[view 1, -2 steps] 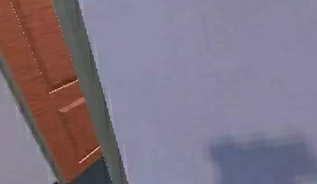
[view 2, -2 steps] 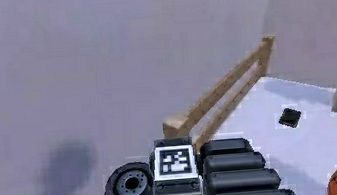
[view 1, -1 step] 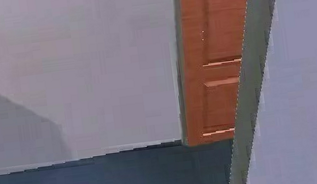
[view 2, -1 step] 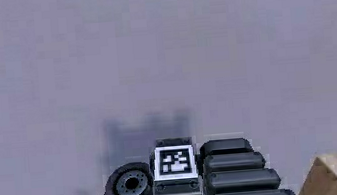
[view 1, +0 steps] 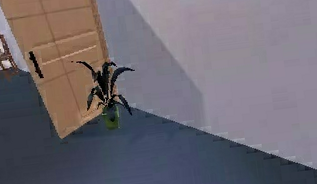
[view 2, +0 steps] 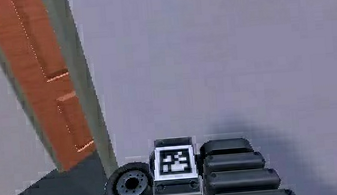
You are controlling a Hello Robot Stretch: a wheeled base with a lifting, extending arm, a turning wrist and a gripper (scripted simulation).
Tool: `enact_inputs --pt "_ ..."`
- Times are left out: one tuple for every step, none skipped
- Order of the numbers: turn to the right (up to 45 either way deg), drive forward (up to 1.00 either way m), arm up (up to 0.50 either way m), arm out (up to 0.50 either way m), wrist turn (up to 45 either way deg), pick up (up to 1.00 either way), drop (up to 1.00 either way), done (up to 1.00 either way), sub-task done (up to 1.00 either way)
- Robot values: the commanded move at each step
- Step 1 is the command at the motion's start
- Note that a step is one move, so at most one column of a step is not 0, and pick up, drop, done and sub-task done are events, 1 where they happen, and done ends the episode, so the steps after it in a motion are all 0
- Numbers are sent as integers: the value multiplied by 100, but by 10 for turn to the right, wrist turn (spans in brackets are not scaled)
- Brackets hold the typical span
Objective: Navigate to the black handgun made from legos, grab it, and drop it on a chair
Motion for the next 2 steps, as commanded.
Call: enact_inputs --pt "-210 0 0 0 0 0 0 0 0" --pt "0 10 0 0 0 0 0 0 0"
